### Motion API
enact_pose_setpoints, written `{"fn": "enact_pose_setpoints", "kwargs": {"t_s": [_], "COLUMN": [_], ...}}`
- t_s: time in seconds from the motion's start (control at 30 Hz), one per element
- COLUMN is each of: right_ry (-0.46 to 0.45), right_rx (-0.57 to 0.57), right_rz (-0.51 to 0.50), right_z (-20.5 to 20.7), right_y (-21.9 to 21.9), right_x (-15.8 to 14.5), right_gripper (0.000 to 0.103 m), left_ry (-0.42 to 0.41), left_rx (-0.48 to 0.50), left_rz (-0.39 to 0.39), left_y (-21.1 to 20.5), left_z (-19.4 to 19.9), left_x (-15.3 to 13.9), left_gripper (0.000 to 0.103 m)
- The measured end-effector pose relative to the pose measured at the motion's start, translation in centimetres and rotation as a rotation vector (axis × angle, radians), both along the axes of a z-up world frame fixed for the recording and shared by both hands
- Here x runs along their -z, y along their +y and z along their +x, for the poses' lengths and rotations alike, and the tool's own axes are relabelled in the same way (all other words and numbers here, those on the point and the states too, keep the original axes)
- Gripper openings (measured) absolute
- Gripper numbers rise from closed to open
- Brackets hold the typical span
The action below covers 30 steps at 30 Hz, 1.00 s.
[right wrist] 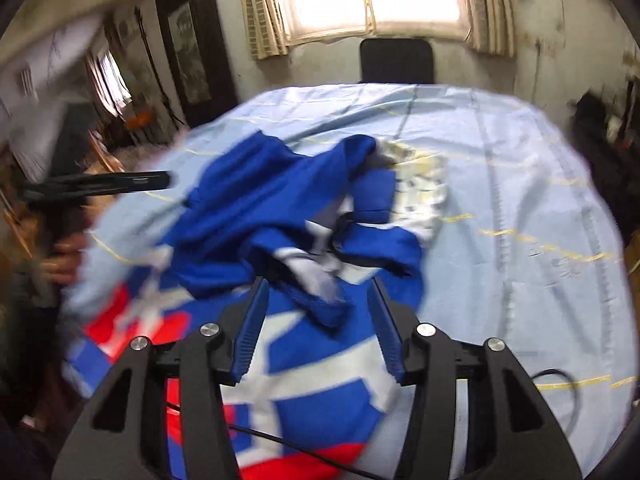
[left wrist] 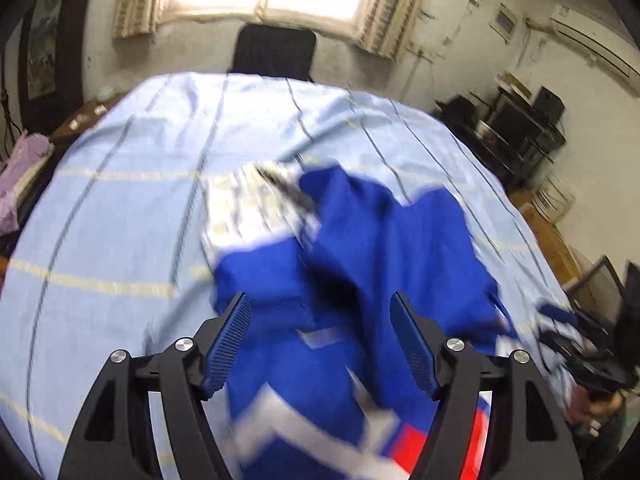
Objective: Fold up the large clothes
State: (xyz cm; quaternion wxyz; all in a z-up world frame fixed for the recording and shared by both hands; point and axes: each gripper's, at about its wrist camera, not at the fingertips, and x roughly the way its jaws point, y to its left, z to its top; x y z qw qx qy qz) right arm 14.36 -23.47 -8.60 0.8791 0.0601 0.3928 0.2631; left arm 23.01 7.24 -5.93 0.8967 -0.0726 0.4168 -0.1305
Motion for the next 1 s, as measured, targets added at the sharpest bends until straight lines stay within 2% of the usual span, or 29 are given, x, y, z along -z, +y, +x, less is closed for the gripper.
{"fn": "enact_pose_setpoints", "kwargs": {"t_s": [0.07, 0.1, 0.17, 0.3, 0.4, 0.43, 0.47, 0.5, 0.57, 0.63, 0.67, 0.7, 0.77, 0.83, 0.93, 0.97, 1.0], "right_ry": [0.034, 0.048, 0.061, 0.139, 0.199, 0.216, 0.241, 0.257, 0.277, 0.255, 0.254, 0.255, 0.227, 0.2, 0.2, 0.219, 0.255], "right_rx": [-0.033, -0.066, -0.128, -0.22, -0.23, -0.226, -0.214, -0.21, -0.197, -0.173, -0.173, -0.152, -0.106, -0.062, -0.082, -0.116, -0.152], "right_rz": [0.029, 0.049, 0.057, 0.074, 0.114, 0.133, 0.158, 0.174, 0.199, 0.185, 0.185, 0.213, 0.271, 0.374, 0.471, 0.487, 0.507], "right_z": [0.1, -0.2, -0.8, -0.3, 1.2, 1.7, 2.4, 2.7, 3.5, 3.8, 4.1, 4.3, 4.6, 4.9, 5.3, 5.3, 5.2], "right_y": [0.9, 1.6, 3.0, 6.4, 8.1, 8.4, 8.8, 9.0, 9.5, 9.6, 9.6, 8.9, 7.1, 4.6, 2.5, 2.5, 2.8], "right_x": [0.4, 0.6, 0.7, 1.8, 2.9, 3.2, 3.5, 3.7, 4.1, 4.1, 4.2, 4.3, 3.8, 2.9, 2.2, 2.2, 2.6], "right_gripper": [0.05, 0.05, 0.05, 0.05, 0.052, 0.056, 0.064, 0.066, 0.066, 0.04, 0.001, 0.0, 0.0, 0.0, 0.003, 0.01, 0.037], "left_ry": [-0.016, 0.017, 0.071, 0.032, 0.038, 0.042, 0.043, 0.041, 0.035, 0.025, 0.022, 0.017, -0.001, -0.019, -0.027, -0.023, -0.018], "left_rx": [-0.007, -0.019, 0.007, 0.021, 0.017, 0.022, 0.027, 0.036, 0.061, 0.081, 0.087, 0.088, 0.081, 0.063, 0.057, 0.067, 0.083], "left_rz": [0.013, 0.01, -0.044, -0.011, -0.054, -0.066, -0.073, -0.077, -0.08, -0.073, -0.069, -0.062, -0.056, -0.061, -0.09, -0.092, -0.08], "left_y": [0.6, 0.8, 1.2, 0.4, 0.1, -0.2, -0.5, -0.9, -2.0, -2.8, -3.0, -3.1, -2.8, -1.7, 0.4, 0.7, 1.0], "left_z": [1.6, 2.2, 2.6, 2.7, 3.6, 4.1, 4.4, 4.5, 4.8, 4.9, 4.8, 4.7, 4.4, 3.9, 3.1, 2.9, 2.6], "left_x": [0.8, 1.6, 2.5, 2.0, 2.0, 2.1, 2.1, 2.0, 1.8, 1.4, 1.3, 1.1, 0.6, 0.2, 0.3, 0.4, 0.8], "left_gripper": [0.072, 0.072, 0.071, 0.071, 0.071, 0.071, 0.071, 0.071, 0.071, 0.071, 0.071, 0.071, 0.071, 0.071, 0.072, 0.072, 0.072]}}
